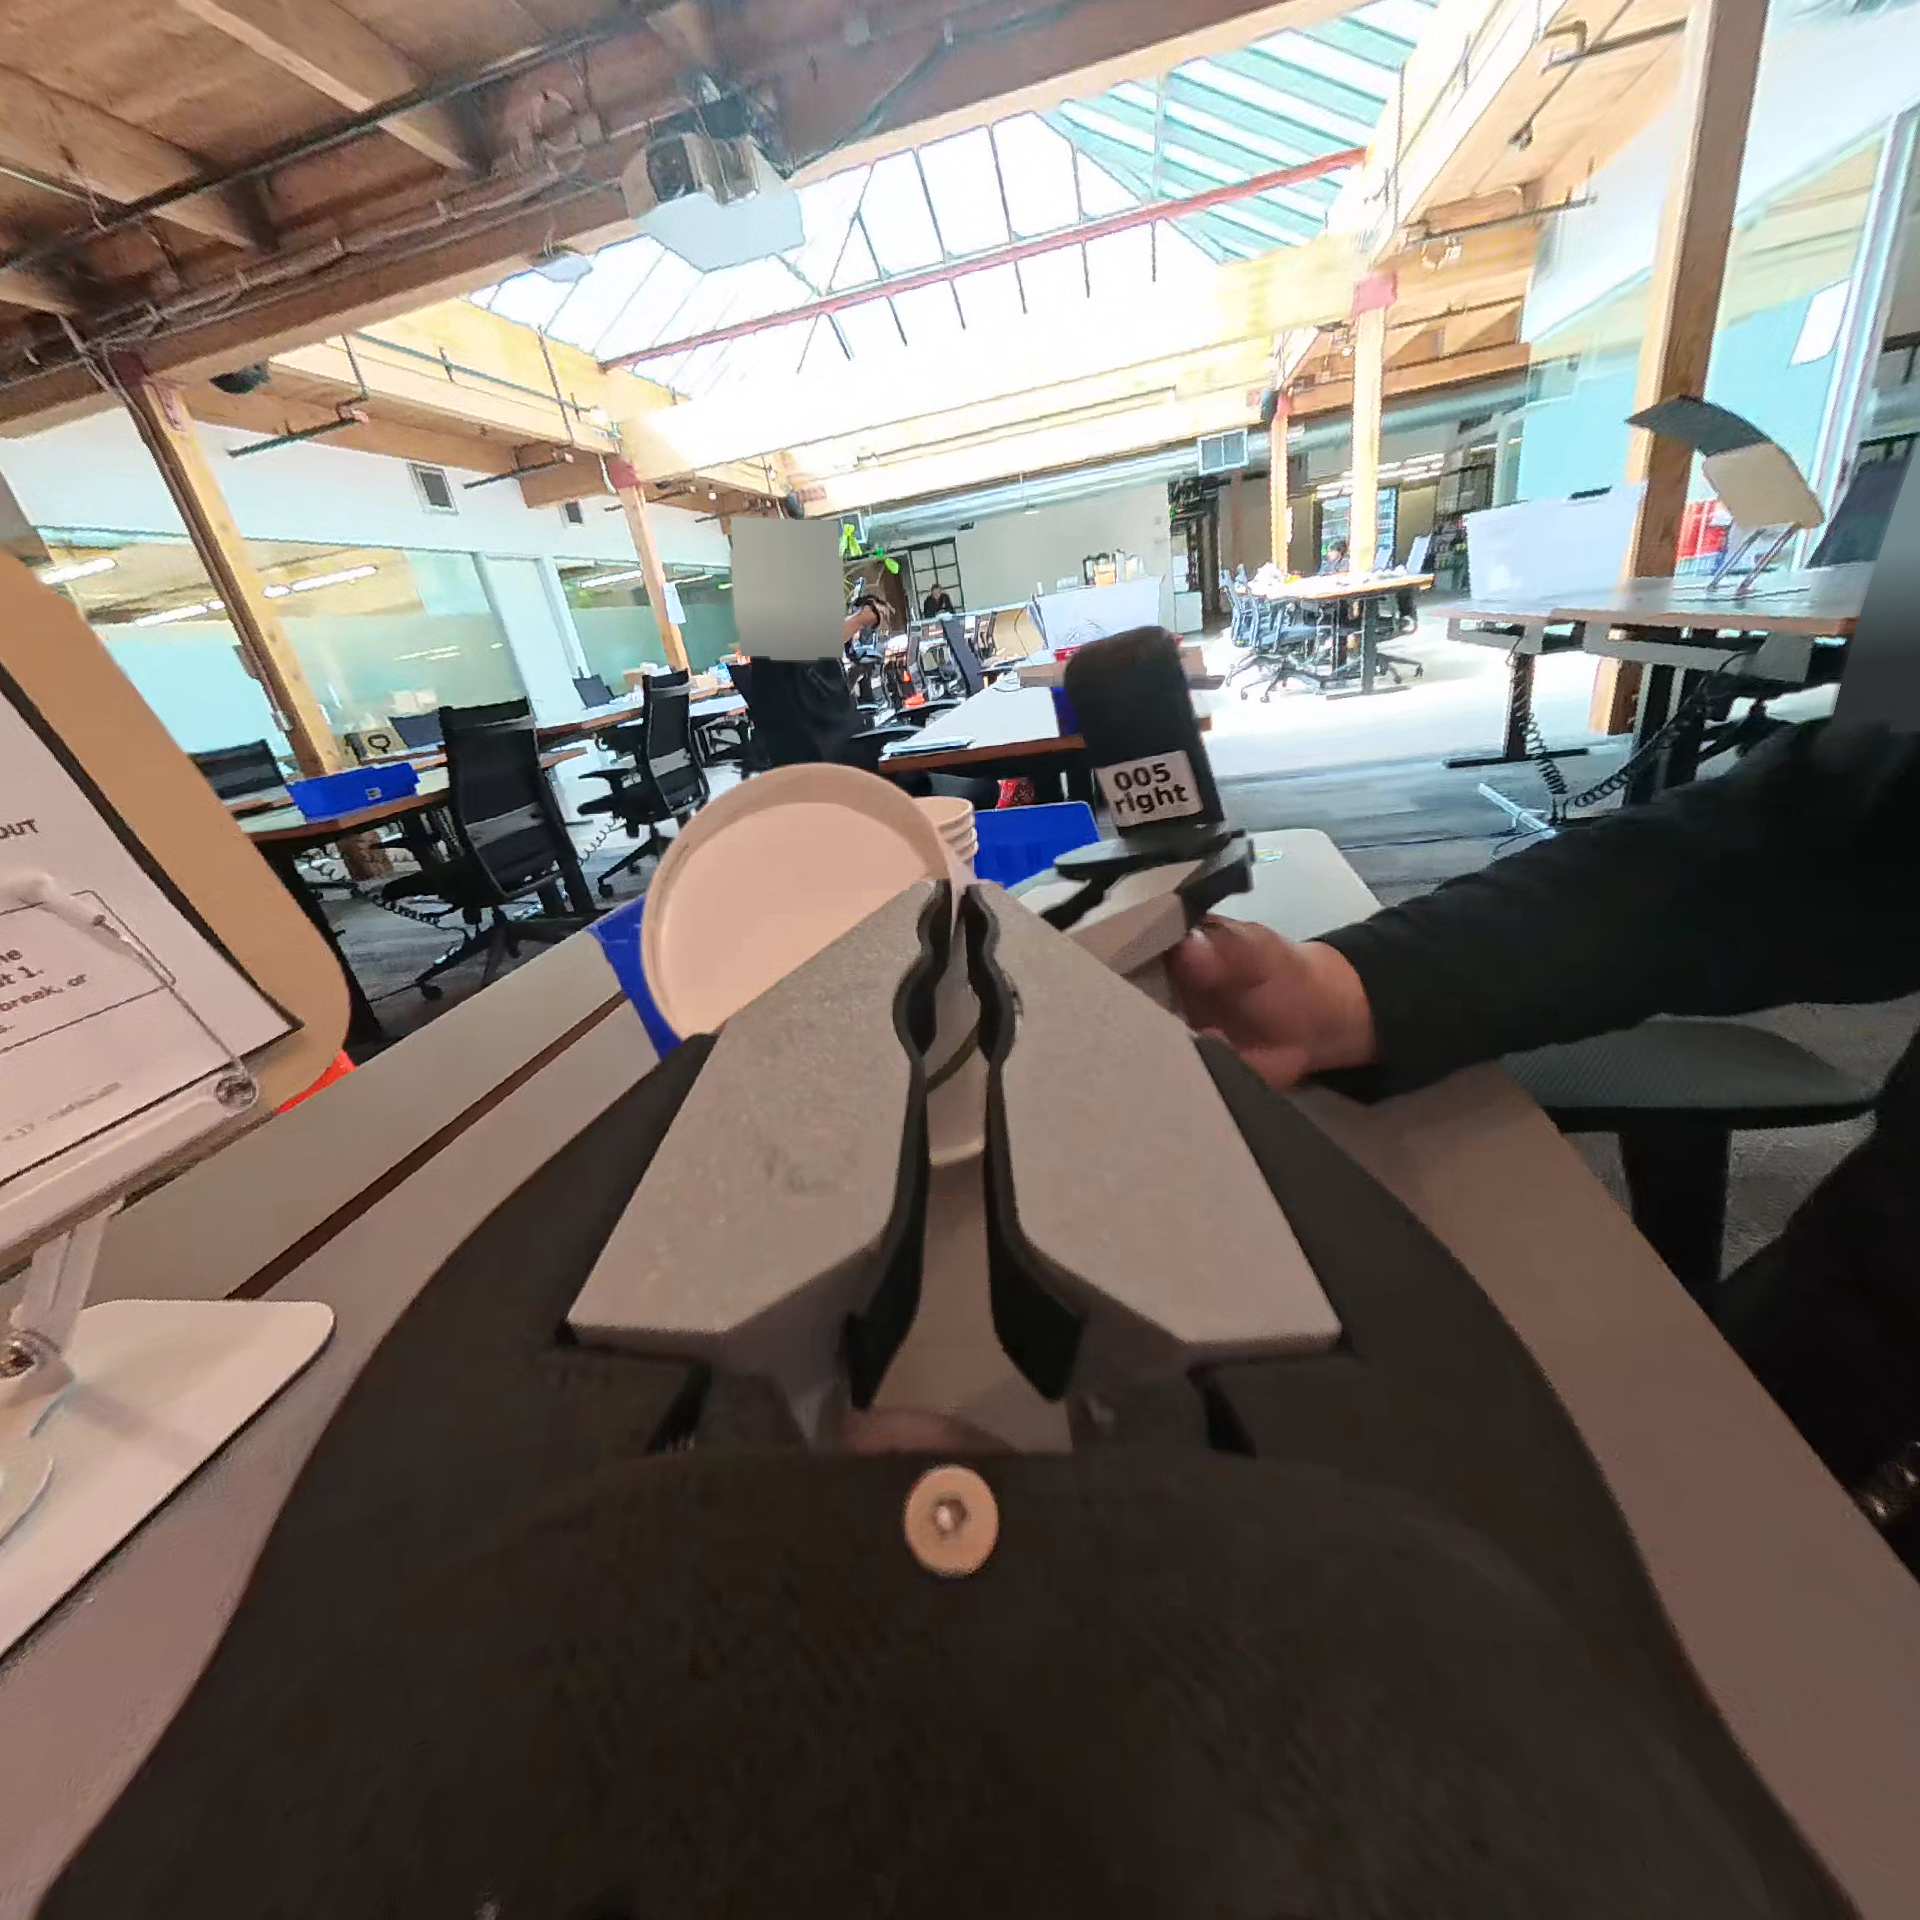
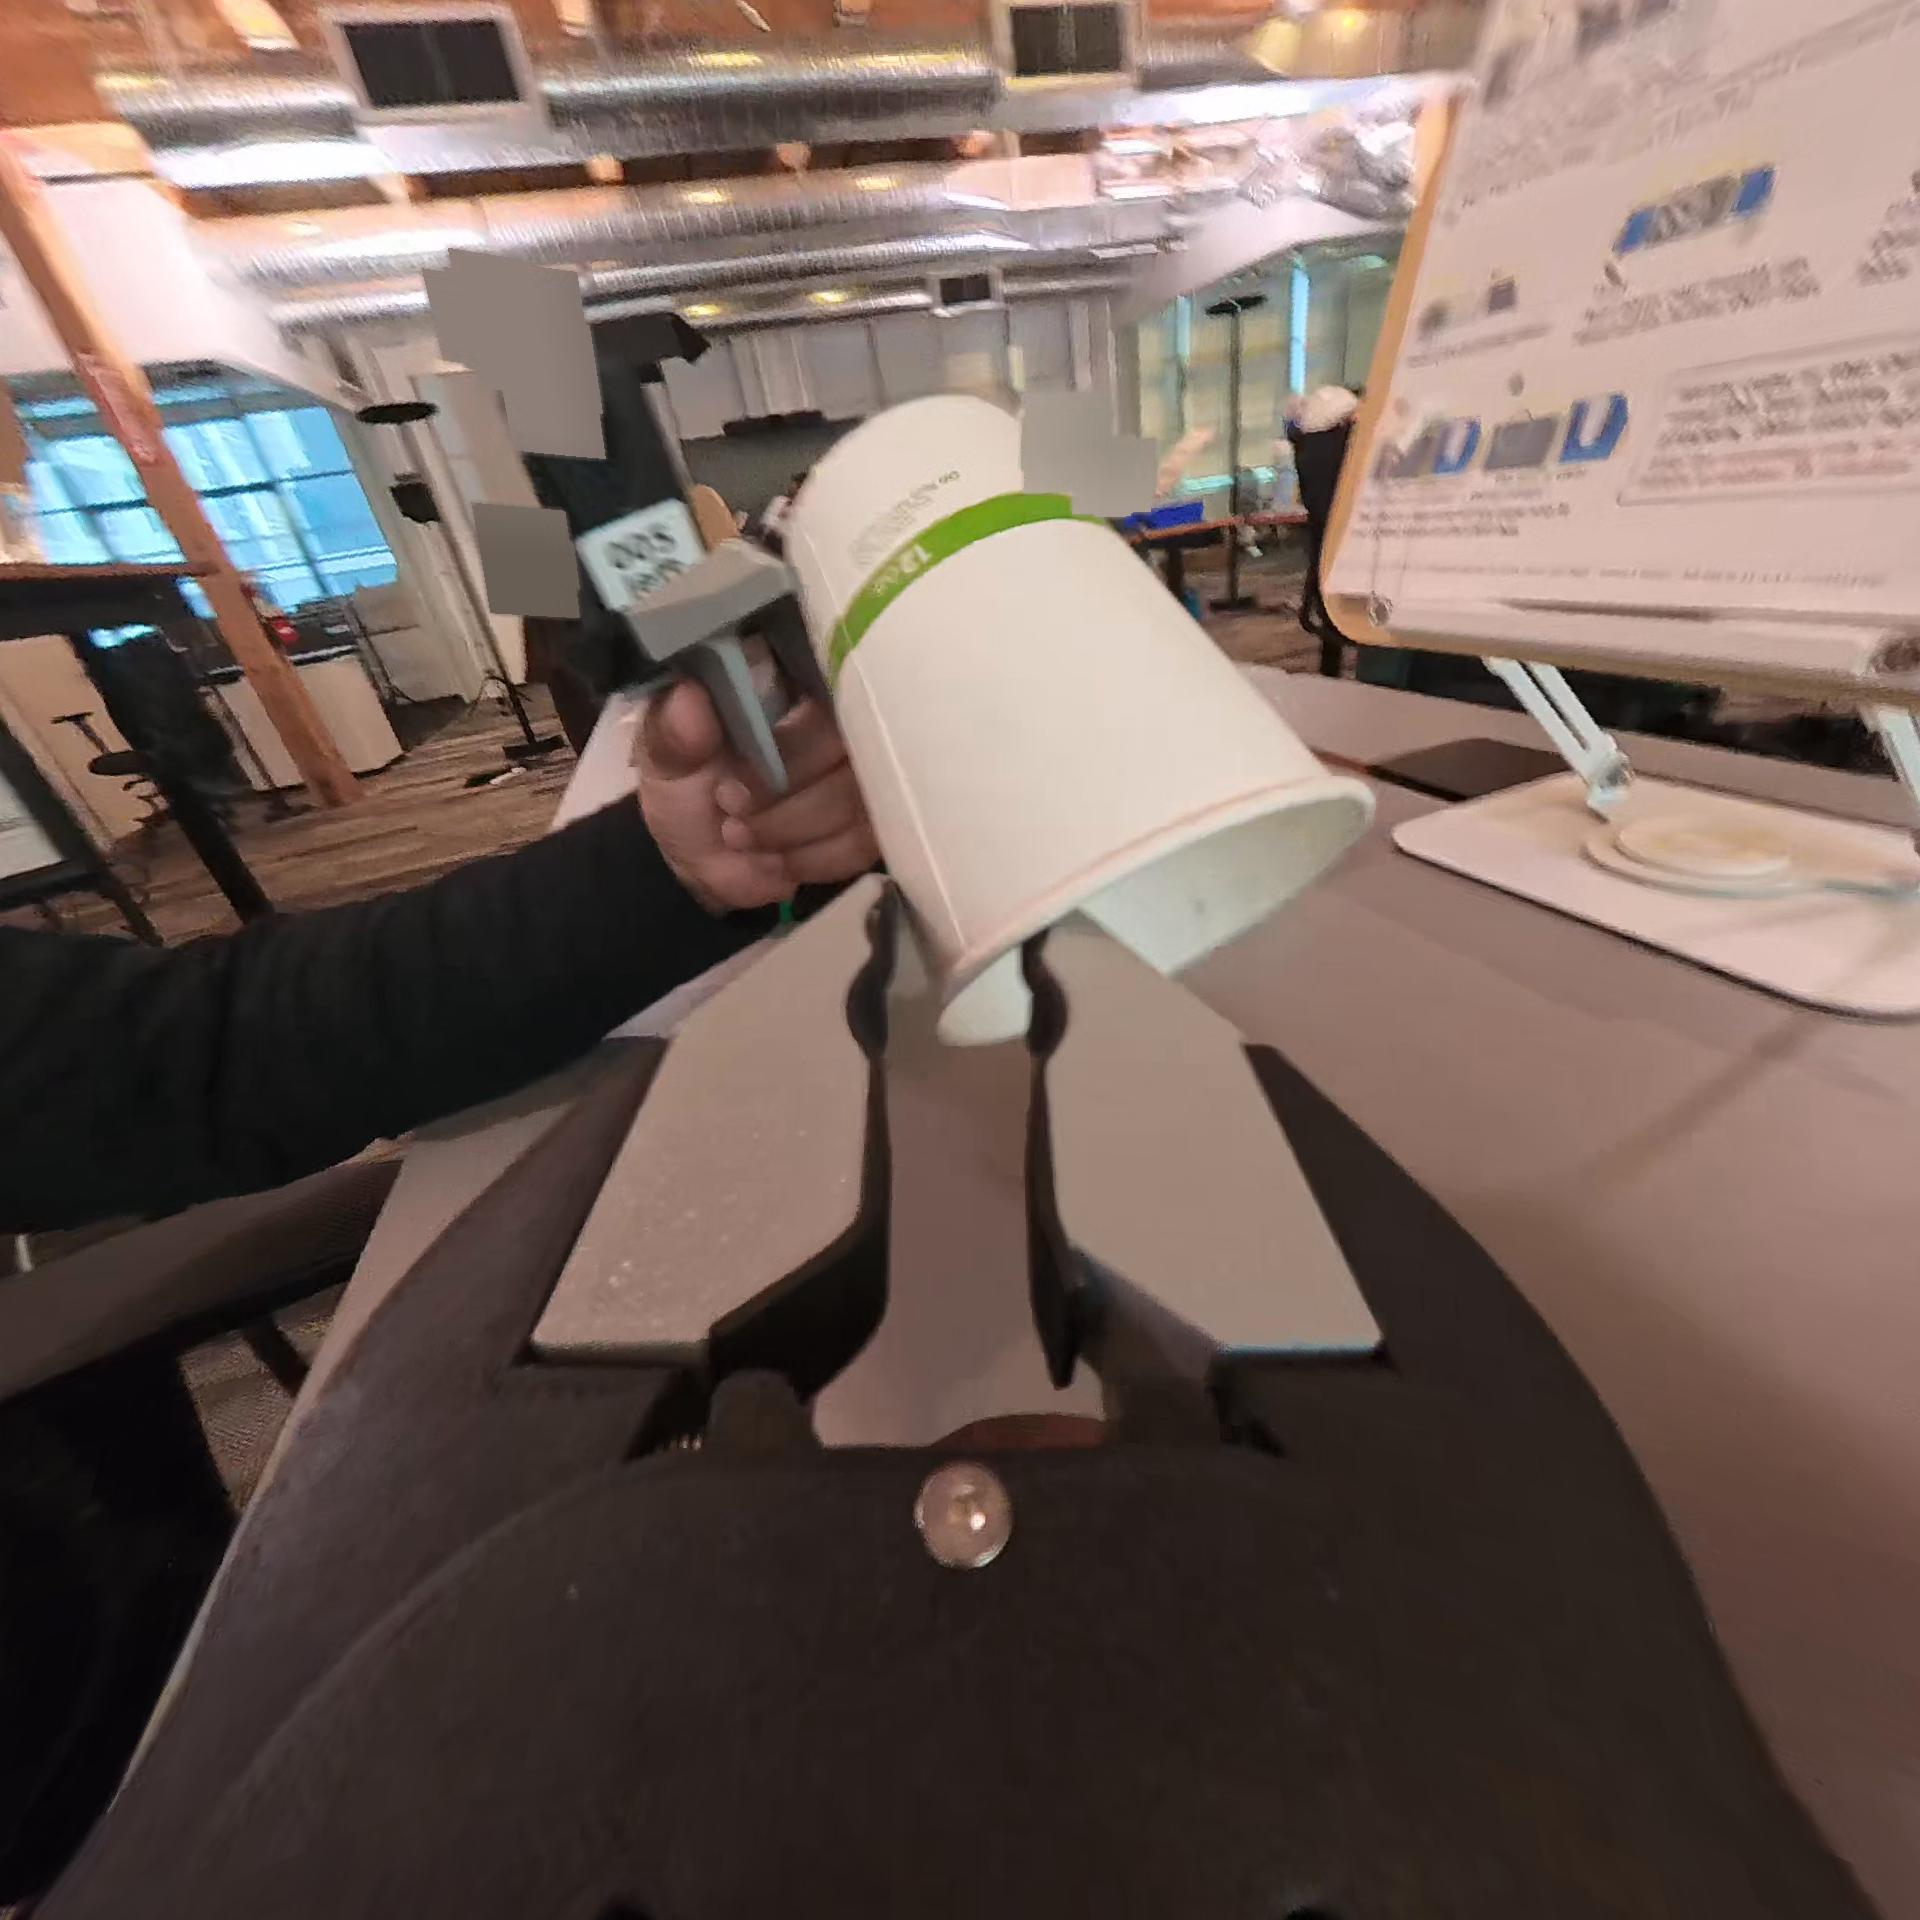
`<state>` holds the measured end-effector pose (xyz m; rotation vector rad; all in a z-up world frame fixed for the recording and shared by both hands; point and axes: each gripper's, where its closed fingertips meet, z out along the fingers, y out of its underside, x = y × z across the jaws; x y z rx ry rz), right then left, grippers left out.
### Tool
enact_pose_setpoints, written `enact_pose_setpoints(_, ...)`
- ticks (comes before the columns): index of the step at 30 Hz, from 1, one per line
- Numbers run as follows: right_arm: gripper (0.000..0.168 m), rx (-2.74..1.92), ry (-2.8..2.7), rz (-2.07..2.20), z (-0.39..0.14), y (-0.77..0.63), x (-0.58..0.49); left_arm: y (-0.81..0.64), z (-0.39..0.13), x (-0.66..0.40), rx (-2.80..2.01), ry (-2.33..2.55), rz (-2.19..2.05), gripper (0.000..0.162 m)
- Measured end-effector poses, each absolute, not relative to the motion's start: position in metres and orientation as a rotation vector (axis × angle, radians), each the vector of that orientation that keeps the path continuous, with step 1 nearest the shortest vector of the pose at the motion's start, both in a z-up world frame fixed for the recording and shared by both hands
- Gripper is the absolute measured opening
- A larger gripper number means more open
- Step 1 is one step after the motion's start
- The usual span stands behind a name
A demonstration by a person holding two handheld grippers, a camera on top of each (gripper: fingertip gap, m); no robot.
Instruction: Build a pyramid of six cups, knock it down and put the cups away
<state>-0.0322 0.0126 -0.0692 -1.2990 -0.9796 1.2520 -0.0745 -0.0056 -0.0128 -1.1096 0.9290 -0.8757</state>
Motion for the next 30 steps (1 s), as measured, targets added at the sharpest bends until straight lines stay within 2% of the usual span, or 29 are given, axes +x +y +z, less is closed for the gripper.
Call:
enact_pose_setpoints(3, 0.000, -1.212, -1.002, 1.304, -0.056, 0.000, -0.026, 0.003, -0.022, -0.079, -1.154, 0.898, -0.846, 0.002)
enact_pose_setpoints(10, 0.000, -1.231, -1.043, 0.959, -0.057, 0.014, -0.008, 0.038, -0.068, -0.078, -1.393, 0.843, -0.640, 0.006)
enact_pose_setpoints(13, 0.000, -1.142, -0.959, 0.784, -0.031, 0.023, 0.019, 0.050, -0.100, -0.075, -1.586, 0.818, -0.670, 0.022)
enact_pose_setpoints(18, 0.000, -1.194, -0.698, 0.423, 0.015, 0.071, 0.106, 0.067, -0.142, -0.080, -1.725, 0.852, -0.508, 0.022)
enact_pose_setpoints(21, 0.000, -1.348, -0.812, 0.182, 0.029, 0.093, 0.142, 0.070, -0.147, -0.081, -1.766, 0.840, -0.539, 0.022)
enact_pose_setpoints(24, 0.000, -1.624, -1.002, 0.003, 0.017, 0.109, 0.172, 0.070, -0.146, -0.082, -1.771, 0.826, -0.563, 0.022)
enact_pose_setpoints(30, 0.000, -1.925, -1.249, -0.143, 0.004, 0.119, 0.203, 0.071, -0.148, -0.081, -1.779, 0.831, -0.553, 0.022)
